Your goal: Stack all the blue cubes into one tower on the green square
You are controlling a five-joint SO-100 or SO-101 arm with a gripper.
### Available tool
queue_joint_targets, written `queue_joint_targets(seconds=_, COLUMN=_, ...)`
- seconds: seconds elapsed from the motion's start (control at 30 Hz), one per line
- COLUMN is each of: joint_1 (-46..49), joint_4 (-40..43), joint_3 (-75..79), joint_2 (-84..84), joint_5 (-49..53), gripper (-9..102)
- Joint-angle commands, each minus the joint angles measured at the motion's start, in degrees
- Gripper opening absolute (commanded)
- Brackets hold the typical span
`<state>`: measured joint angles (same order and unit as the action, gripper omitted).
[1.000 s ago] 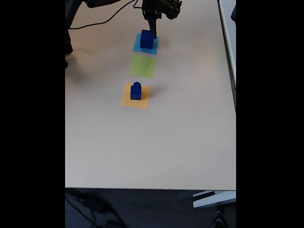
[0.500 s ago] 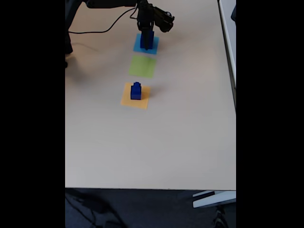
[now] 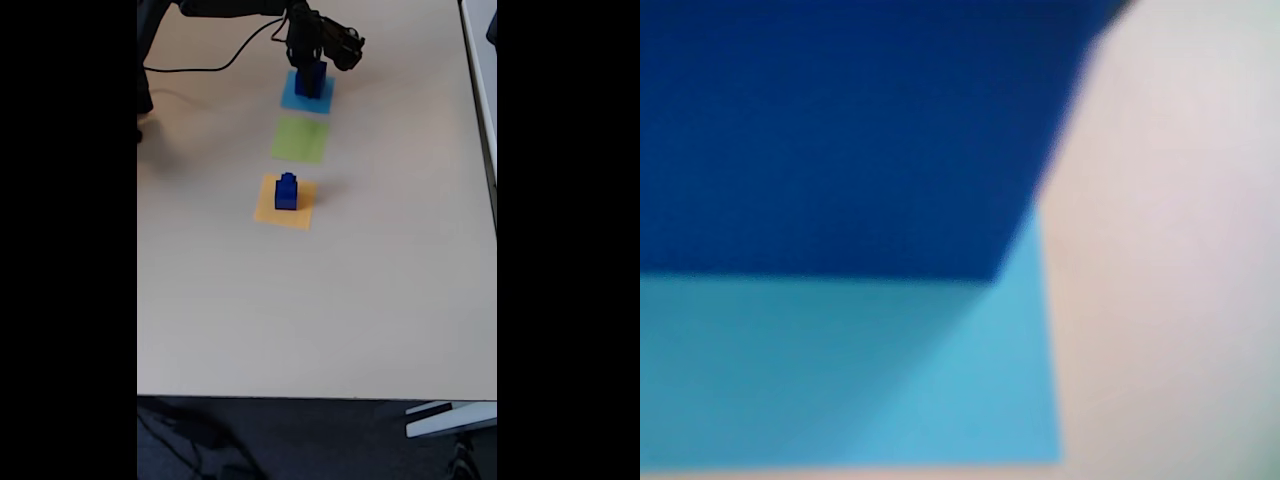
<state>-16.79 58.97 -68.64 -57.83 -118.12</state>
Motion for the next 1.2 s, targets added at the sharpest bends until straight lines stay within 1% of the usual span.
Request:
queue_joint_targets(seconds=0.0, joint_1=0.79, joint_4=-0.7, joint_3=-0.09, joint_2=-5.98, joint_5=0.7, gripper=16)
queue_joint_targets(seconds=0.07, joint_1=0.88, joint_4=-0.7, joint_3=-0.26, joint_2=-6.15, joint_5=0.88, gripper=11)
queue_joint_targets(seconds=0.1, joint_1=0.88, joint_4=-0.7, joint_3=-0.26, joint_2=-6.15, joint_5=0.97, gripper=10)
queue_joint_targets(seconds=0.27, joint_1=1.93, joint_4=0.0, joint_3=-0.26, joint_2=-7.38, joint_5=2.29, gripper=10)
queue_joint_targets(seconds=0.47, joint_1=7.21, joint_4=6.59, joint_3=2.55, joint_2=-12.3, joint_5=10.11, gripper=12)
queue_joint_targets(seconds=0.63, joint_1=11.87, joint_4=8.79, joint_3=2.02, joint_2=-15.56, joint_5=16.61, gripper=12)
queue_joint_targets(seconds=0.83, joint_1=16.44, joint_4=5.62, joint_3=-3.43, joint_2=-17.4, joint_5=21.36, gripper=12)
queue_joint_targets(seconds=1.1, joint_1=17.93, joint_4=-2.9, joint_3=-14.85, joint_2=-18.72, joint_5=20.57, gripper=12)
queue_joint_targets(seconds=1.17, joint_1=18.19, joint_4=-3.96, joint_3=-16.52, joint_2=-18.9, joint_5=20.3, gripper=12)
